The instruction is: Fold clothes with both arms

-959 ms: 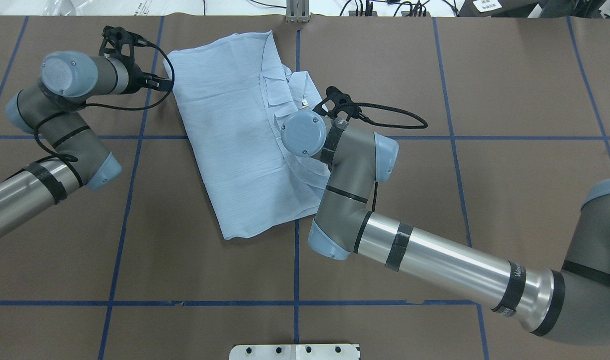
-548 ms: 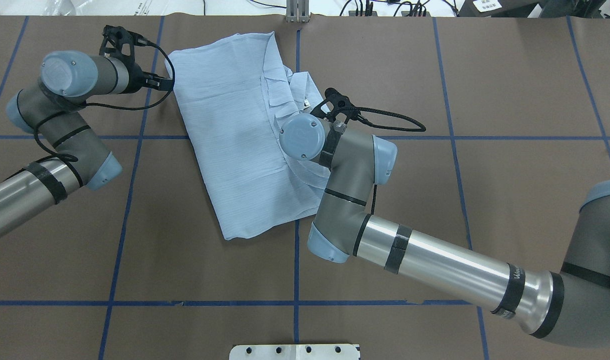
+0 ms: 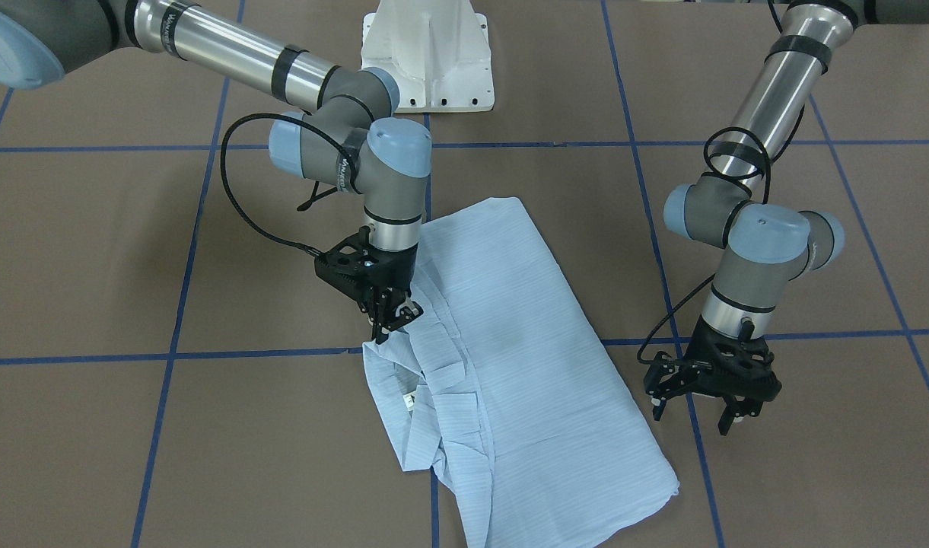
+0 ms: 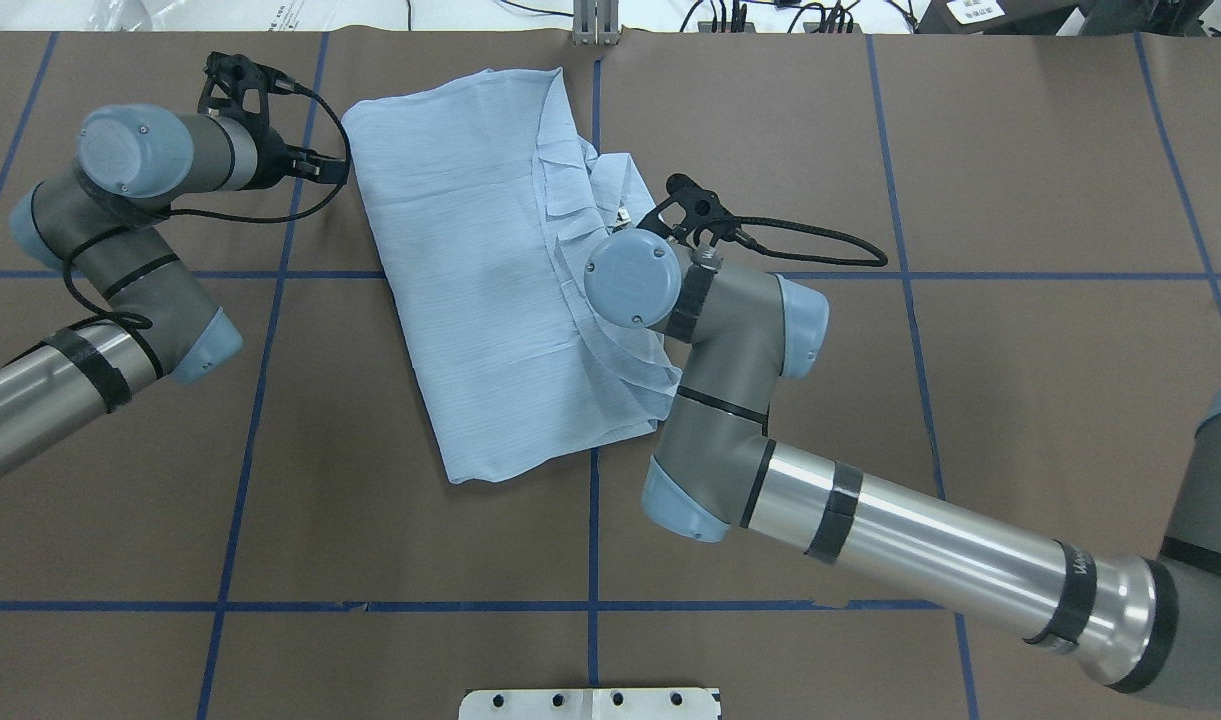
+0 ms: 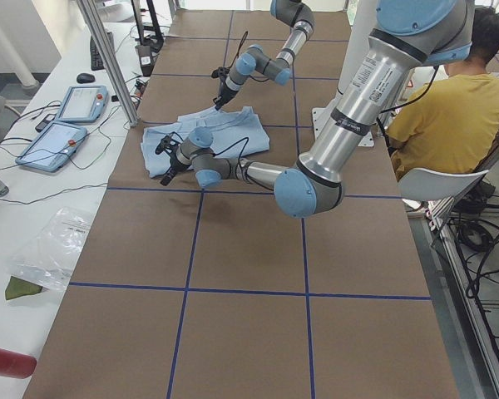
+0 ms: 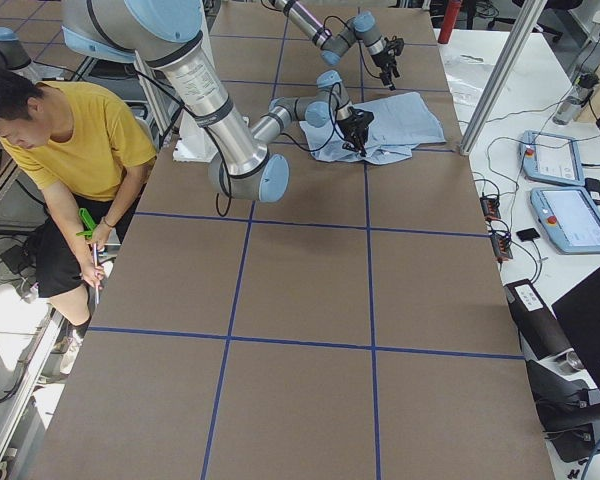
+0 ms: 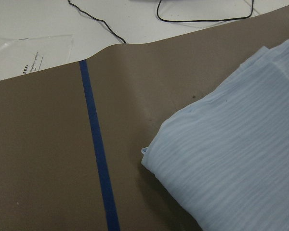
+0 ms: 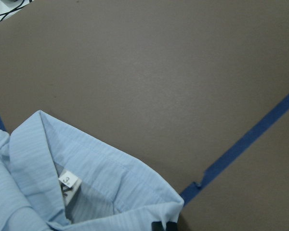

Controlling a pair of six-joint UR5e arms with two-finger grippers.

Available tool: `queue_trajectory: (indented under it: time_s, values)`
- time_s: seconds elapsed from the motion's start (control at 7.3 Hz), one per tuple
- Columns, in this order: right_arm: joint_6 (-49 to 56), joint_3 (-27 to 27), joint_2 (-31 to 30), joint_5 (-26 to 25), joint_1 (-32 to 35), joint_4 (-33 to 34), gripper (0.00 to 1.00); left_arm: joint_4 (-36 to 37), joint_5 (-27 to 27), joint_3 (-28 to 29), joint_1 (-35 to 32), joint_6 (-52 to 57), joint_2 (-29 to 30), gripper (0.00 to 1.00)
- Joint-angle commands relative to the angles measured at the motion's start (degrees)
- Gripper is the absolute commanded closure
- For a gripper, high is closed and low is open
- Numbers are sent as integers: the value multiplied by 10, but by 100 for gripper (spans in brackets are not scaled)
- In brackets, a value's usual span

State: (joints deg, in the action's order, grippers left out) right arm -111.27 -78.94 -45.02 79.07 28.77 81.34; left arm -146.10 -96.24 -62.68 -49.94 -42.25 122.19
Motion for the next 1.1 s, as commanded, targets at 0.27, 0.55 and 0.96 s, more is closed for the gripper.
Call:
queue_trajectory:
  time_s: [0.27, 0.55, 0.96]
  values:
    - [4, -148, -105, -18, -29, 50, 96, 0, -1, -18, 3, -10, -13, 0]
    - [101, -144, -92, -18, -29, 53, 0, 0, -1, -24, 5, -10, -14, 0]
    - [156, -73, 8, -4, -10, 119, 0, 0, -1, -24, 8, -10, -15, 0]
